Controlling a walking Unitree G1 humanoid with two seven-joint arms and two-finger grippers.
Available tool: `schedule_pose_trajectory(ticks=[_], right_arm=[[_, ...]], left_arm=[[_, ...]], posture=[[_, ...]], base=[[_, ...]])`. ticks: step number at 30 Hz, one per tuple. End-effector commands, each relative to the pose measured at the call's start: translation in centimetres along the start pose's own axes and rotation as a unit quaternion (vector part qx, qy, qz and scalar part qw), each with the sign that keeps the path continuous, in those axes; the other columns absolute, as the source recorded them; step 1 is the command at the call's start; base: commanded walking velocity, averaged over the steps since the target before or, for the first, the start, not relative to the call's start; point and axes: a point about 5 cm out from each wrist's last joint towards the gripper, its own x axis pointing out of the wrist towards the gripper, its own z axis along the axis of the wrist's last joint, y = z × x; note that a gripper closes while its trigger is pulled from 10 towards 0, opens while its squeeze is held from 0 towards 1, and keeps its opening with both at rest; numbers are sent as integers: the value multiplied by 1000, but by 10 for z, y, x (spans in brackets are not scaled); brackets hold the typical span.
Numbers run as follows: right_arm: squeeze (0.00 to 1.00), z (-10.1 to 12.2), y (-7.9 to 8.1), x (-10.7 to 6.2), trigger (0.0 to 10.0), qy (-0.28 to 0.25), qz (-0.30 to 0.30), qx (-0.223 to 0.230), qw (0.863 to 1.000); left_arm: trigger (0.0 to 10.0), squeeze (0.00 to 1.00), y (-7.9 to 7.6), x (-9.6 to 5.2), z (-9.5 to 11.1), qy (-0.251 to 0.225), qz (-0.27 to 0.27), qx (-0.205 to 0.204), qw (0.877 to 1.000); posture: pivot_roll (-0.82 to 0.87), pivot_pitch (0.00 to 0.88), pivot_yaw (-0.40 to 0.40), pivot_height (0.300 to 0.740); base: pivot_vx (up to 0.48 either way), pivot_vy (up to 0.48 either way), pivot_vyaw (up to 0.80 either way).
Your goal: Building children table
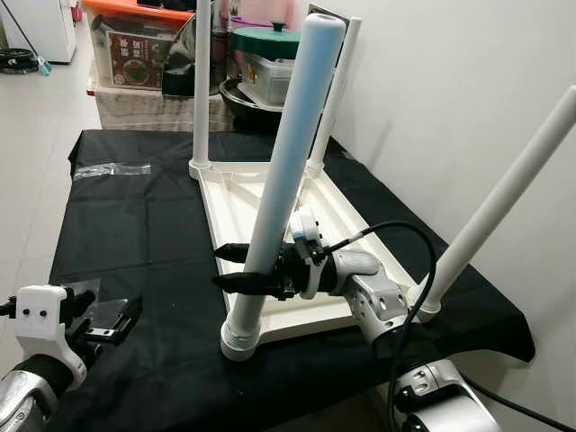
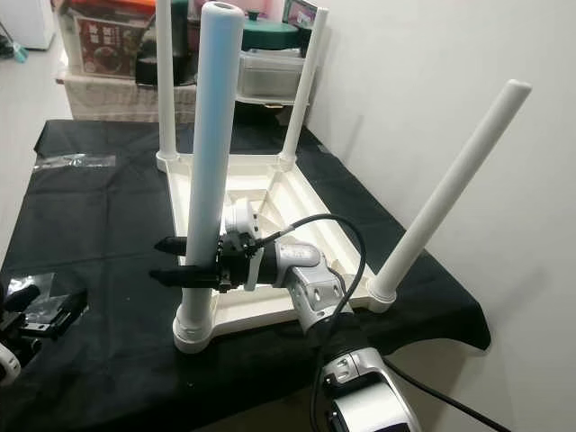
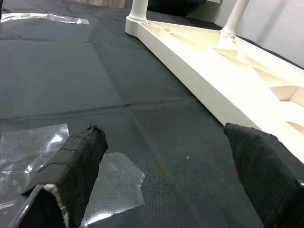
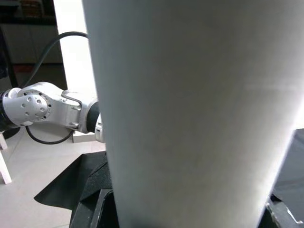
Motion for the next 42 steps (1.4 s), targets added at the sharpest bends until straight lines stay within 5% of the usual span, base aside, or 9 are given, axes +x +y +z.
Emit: schedule_pose_trajectory(ticks=[1,6,11,13,18,30,36,39,42], right_arm=[[0,-35,13,0,0,51,36,72,995],[0,-36,9,1,0,58,14,70,996],[0,-46,-10,8,0,90,-143,65,984],[0,-53,-23,3,0,92,-287,77,950],[0,-61,-30,-12,0,87,-433,81,893],[0,-73,-27,-34,0,126,-554,24,822],[0,-77,-29,-35,0,140,-576,25,805],[0,-86,-32,-41,0,164,-613,62,770],[0,-89,-32,-43,0,167,-622,78,761]], left_arm=[[10000,0,-4,0,-2,0,-7,-3,1000],[10000,0,-5,0,-3,1,-7,-3,1000],[10000,0,-5,0,-3,0,-5,-4,1000],[10000,0,-5,0,-3,0,-3,-3,1000],[10000,0,-4,0,-3,0,-2,-3,1000],[10000,0,-2,7,-1,-3,-6,0,1000],[10000,0,-2,7,-1,-3,-7,0,1000],[10000,0,-1,6,-1,-3,-6,0,1000],[10000,0,-1,6,-1,-2,-7,0,1000]], posture=[[158,0,-178,740],[157,0,-180,740],[155,0,-181,740],[154,0,-178,740],[147,0,-167,740],[135,0,-153,740],[137,0,-154,740],[140,0,-154,740],[140,0,-153,740]], base=[[0,0,0],[0,0,0],[0,0,0],[0,0,0],[0,0,0],[0,0,0],[0,0,0],[0,0,0],[0,0,0]])
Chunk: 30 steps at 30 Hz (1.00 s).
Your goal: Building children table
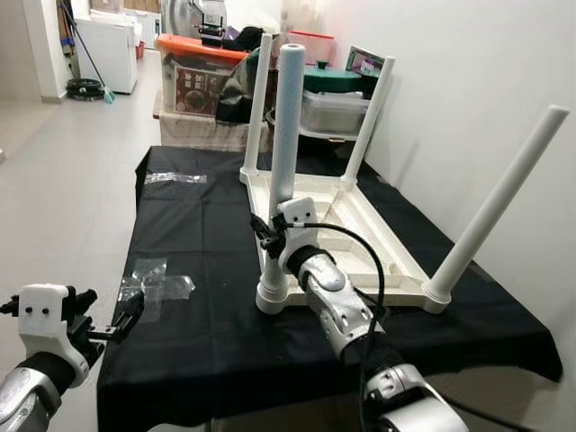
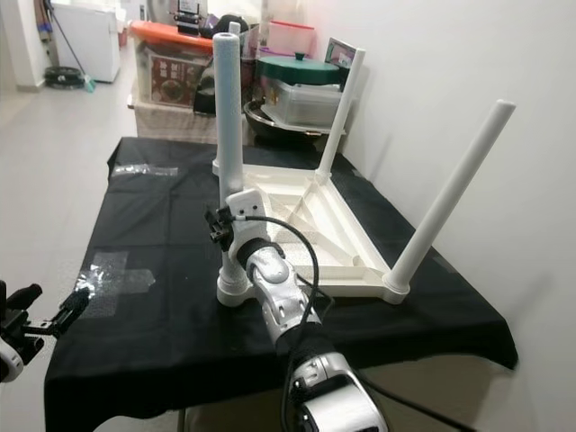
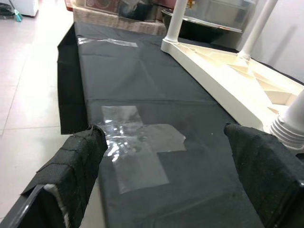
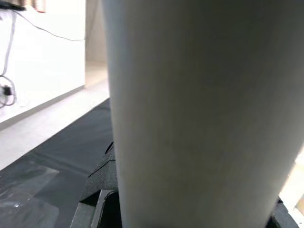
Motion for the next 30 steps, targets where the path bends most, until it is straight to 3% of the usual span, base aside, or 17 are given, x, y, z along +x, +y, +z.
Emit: schedule_pose_trajectory(ticks=[1,3,4,5,7,8,10,11,12,13,14,15,16,19,21,26,30], right_arm=[[0,-59,-21,-20,0,145,-55,26,988],[0,-59,-20,-19,0,146,-56,49,986],[0,-50,-11,-15,0,120,-15,103,987],[0,-44,-4,-13,0,99,15,126,987],[0,-44,-4,-13,0,99,15,126,987],[0,-25,10,-11,0,48,113,151,981],[0,6,31,-21,0,-21,299,168,939],[0,6,31,-21,0,-21,299,168,939],[0,18,39,-36,0,-45,409,148,899],[0,22,43,-47,0,-47,479,132,867],[0,24,45,-54,0,-45,518,123,846],[0,24,45,-54,0,-45,518,123,846],[0,23,45,-58,0,-38,542,119,831],[0,22,45,-58,0,-34,550,120,826],[0,12,46,-67,0,-10,590,100,801],[0,8,47,-67,0,-1,600,78,796],[0,41,38,-60,0,-44,607,91,788]], left_arm=[[10000,0,-2,3,0,-1,-8,6,1000],[10000,0,-2,3,0,-1,-9,6,1000],[10000,0,-2,4,0,-1,-10,6,1000],[10000,0,-2,4,0,-1,-11,6,1000],[10000,0,-2,4,0,-1,-11,6,1000],[10000,0,-2,4,0,-1,-10,6,1000],[10000,0,0,5,1,-2,-9,7,1000],[10000,0,0,5,1,-2,-9,7,1000],[10000,0,0,5,1,-3,-9,7,1000],[10000,0,0,6,2,-3,-10,8,1000],[10000,0,0,6,2,-3,-11,8,1000],[10000,0,0,6,2,-3,-11,8,1000],[10000,0,0,7,2,-3,-12,8,1000],[10000,0,0,7,2,-3,-13,8,1000],[10000,0,-1,7,2,-4,-14,8,1000],[10000,0,0,4,1,-4,-10,9,1000],[10000,0,1,4,3,-7,-8,9,1000]], posture=[[140,0,-152,740],[139,0,-151,740],[137,0,-150,740],[137,0,-150,740],[137,0,-150,740],[137,0,-149,740],[133,0,-145,740],[133,0,-145,740],[130,0,-144,740],[130,0,-143,740],[130,0,-143,740],[130,0,-143,740],[132,0,-146,740],[132,0,-146,740],[140,0,-152,740],[144,0,-159,740],[144,0,-159,740]], base=[[0,0,0],[0,0,0],[0,0,0],[0,0,0],[0,0,0],[0,0,0],[0,0,0],[0,0,0],[0,0,0],[0,0,0],[0,0,0],[0,0,0],[0,0,0],[0,0,0],[0,0,0],[0,0,0],[0,0,0]])
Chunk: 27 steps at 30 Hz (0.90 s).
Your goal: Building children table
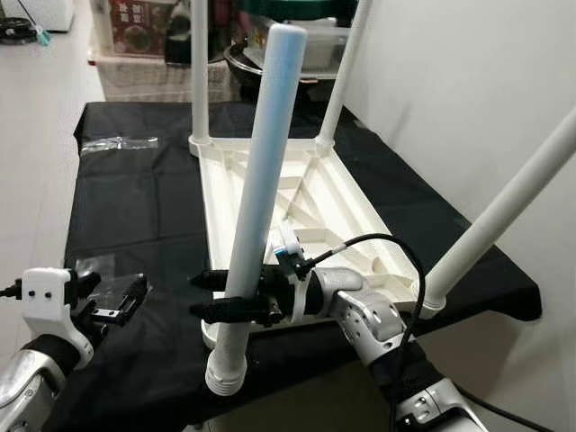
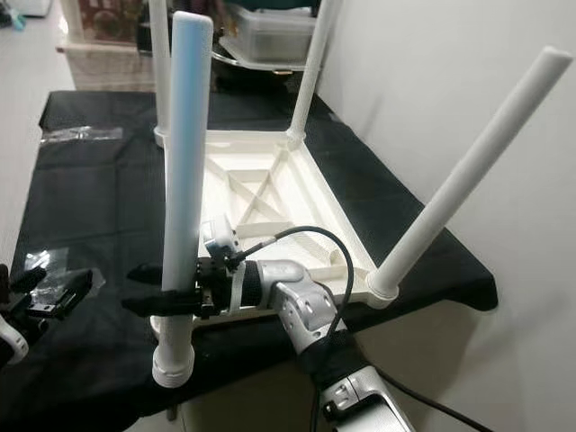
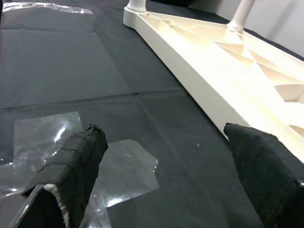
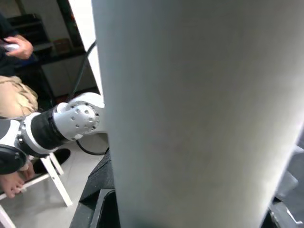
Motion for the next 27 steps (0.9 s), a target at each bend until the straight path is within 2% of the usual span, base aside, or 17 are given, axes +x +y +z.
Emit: schedule_pose_trajectory(ticks=[1,3,6,16,27], right_arm=[[0,16,-4,-6,0,-15,-6,-10,1000],[0,50,-5,-8,0,-82,15,4,996],[0,81,-1,-9,0,-158,42,27,986],[0,102,-10,-6,0,-250,3,55,967],[0,107,-4,-1,0,-274,17,76,958]], left_arm=[[10000,0,0,-1,-1,4,1,4,1000],[10000,0,-1,0,-2,3,-3,3,1000],[10000,0,-3,2,-2,2,-8,1,1000],[10000,0,-6,5,1,-1,-27,-1,1000],[10000,0,-11,2,2,0,-54,-4,999]], posture=[[144,0,-159,740],[145,0,-156,740],[141,0,-152,740],[138,0,-143,740],[144,0,-138,740]], base=[[0,0,0],[0,0,0],[0,0,0],[0,0,0],[0,0,0]])
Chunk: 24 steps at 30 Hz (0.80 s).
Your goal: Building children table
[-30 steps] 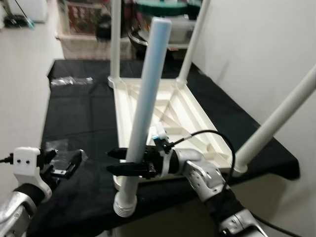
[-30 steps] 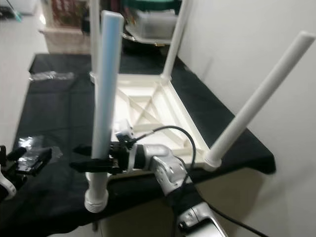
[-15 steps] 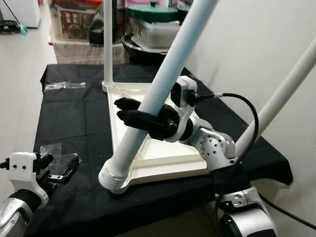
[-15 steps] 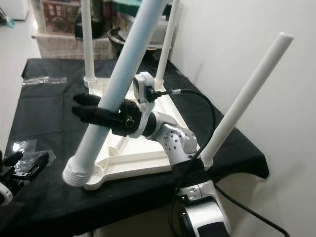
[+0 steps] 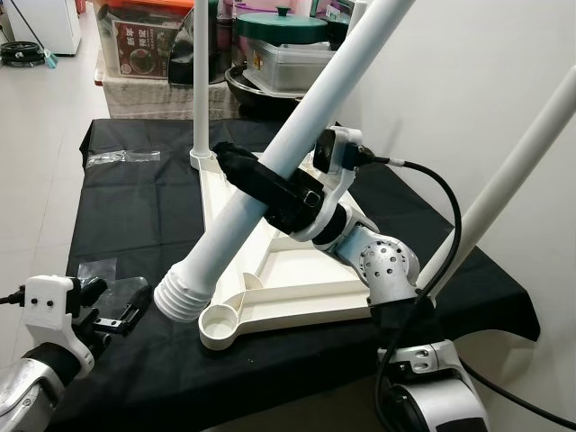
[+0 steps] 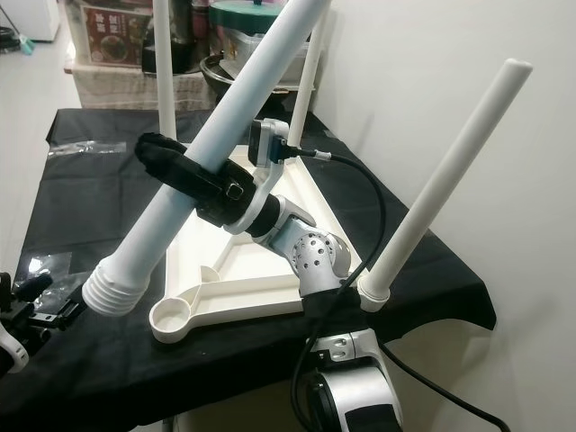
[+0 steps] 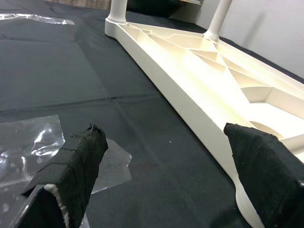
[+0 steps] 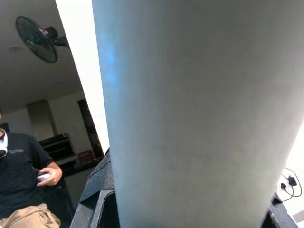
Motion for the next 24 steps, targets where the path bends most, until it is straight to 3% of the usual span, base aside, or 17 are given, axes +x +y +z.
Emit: schedule_pose_trajectory(ticks=[1,14,20,24], right_arm=[[0,5,3,0,0,-14,9,-3,1000],[0,3,9,4,0,-13,18,4,1000],[0,-3,4,1,0,26,-5,-38,999],[0,-14,-14,-9,0,102,-61,-101,988]], left_arm=[[10000,0,-3,0,-1,8,-14,1,1000],[10000,0,-4,0,0,10,-23,1,1000],[10000,0,-5,0,-1,12,-26,1,1000],[10000,0,-5,-1,-1,13,-26,-1,1000]], posture=[[144,0,-138,740],[147,0,-132,740],[145,0,-130,740],[143,0,-134,740]], base=[[0,0,0],[0,0,0],[0,0,0],[0,0,0]])
